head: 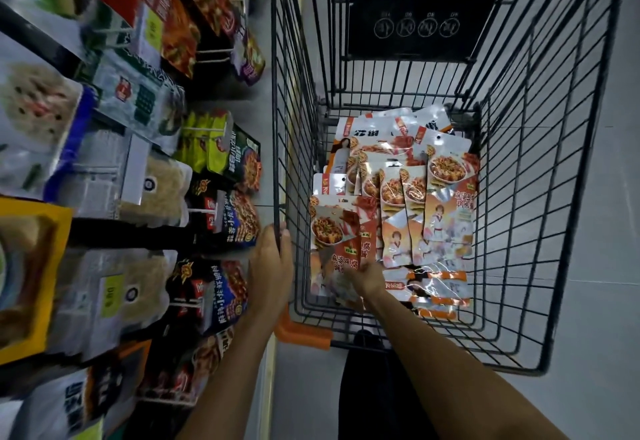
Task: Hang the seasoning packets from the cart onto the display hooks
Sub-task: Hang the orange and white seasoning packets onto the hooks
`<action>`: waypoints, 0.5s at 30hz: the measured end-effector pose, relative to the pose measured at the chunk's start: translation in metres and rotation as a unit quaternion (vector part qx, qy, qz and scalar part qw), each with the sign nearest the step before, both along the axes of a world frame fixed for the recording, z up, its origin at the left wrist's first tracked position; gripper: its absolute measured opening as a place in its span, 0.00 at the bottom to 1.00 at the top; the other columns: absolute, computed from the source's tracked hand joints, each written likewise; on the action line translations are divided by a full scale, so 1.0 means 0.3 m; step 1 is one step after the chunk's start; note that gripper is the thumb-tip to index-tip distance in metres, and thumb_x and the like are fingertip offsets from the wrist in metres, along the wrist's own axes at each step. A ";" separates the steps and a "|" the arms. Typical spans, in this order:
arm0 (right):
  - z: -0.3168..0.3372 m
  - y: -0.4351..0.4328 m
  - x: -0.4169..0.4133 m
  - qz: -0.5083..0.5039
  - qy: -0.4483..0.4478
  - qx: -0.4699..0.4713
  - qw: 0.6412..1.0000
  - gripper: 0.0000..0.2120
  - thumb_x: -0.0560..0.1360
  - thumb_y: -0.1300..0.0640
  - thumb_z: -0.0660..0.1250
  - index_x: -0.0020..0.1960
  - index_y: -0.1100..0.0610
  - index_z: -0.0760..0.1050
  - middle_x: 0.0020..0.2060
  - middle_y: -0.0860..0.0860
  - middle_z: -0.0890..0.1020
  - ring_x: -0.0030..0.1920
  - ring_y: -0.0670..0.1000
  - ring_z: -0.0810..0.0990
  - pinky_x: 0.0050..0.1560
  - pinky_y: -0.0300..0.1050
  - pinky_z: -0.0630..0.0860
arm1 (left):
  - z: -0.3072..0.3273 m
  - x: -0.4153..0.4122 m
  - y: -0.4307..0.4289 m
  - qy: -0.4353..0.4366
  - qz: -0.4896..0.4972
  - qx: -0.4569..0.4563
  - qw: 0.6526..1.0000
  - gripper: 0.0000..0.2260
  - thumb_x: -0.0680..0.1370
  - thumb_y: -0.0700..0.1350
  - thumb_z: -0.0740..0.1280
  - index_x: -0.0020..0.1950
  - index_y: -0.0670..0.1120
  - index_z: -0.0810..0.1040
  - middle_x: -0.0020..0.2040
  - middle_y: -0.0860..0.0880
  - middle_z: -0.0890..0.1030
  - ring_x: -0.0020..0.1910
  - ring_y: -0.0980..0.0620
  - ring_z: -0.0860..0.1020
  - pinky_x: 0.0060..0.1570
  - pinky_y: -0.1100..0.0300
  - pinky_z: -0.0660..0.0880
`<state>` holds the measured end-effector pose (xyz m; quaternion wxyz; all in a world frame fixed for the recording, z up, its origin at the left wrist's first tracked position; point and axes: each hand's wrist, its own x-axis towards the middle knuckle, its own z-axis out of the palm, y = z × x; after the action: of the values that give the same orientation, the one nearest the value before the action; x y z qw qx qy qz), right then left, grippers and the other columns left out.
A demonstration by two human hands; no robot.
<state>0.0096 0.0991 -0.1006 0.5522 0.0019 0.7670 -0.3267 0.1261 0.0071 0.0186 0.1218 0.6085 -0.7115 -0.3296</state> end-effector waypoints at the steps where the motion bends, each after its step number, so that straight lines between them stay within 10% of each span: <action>1: 0.003 -0.002 0.003 0.010 0.015 -0.011 1.000 0.19 0.77 0.62 0.67 0.66 0.64 0.68 0.60 0.60 0.78 0.61 0.60 0.76 0.63 0.52 0.73 | -0.002 0.002 -0.001 0.001 -0.003 -0.004 1.000 0.11 0.83 0.46 0.56 0.58 0.42 0.75 0.42 0.49 0.76 0.37 0.56 0.73 0.31 0.69 0.65; 5: 0.068 0.014 -0.015 0.022 0.085 -0.054 0.995 0.13 0.80 0.63 0.61 0.63 0.66 0.72 0.56 0.60 0.80 0.53 0.55 0.78 0.40 0.28 0.75 | 0.007 0.015 -0.006 0.017 -0.024 -0.009 1.000 0.10 0.83 0.45 0.57 0.55 0.41 0.75 0.36 0.50 0.74 0.32 0.55 0.71 0.30 0.65 0.65; 8: 0.176 0.041 -0.088 -0.013 0.083 -0.102 0.991 0.10 0.80 0.61 0.60 0.58 0.65 0.73 0.49 0.59 0.81 0.47 0.57 0.82 0.44 0.47 0.82 | 0.038 0.023 -0.012 0.014 -0.043 0.019 0.999 0.10 0.83 0.45 0.56 0.53 0.42 0.75 0.34 0.49 0.73 0.31 0.52 0.73 0.29 0.60 0.65; 11: 0.309 0.087 -0.204 -0.018 0.099 -0.156 0.983 0.05 0.81 0.58 0.60 0.51 0.58 0.73 0.44 0.54 0.81 0.43 0.55 0.82 0.35 0.38 0.80 | 0.104 0.018 -0.008 0.000 -0.025 -0.005 1.000 0.12 0.82 0.44 0.58 0.61 0.39 0.74 0.48 0.43 0.79 0.50 0.45 0.77 0.46 0.59 0.69; 15: 0.483 0.121 -0.328 -0.027 0.043 -0.187 0.981 0.06 0.80 0.55 0.61 0.48 0.56 0.72 0.44 0.56 0.82 0.45 0.59 0.83 0.44 0.56 0.82 | 0.212 -0.094 0.016 0.042 -0.052 -0.110 0.992 0.16 0.79 0.44 0.65 0.66 0.41 0.71 0.61 0.48 0.74 0.61 0.50 0.71 0.58 0.59 0.66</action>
<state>-0.0888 0.1355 0.0445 0.5005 -0.0942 0.7151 -0.4788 0.0981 0.0119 0.0821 0.2004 0.5397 -0.7682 -0.2801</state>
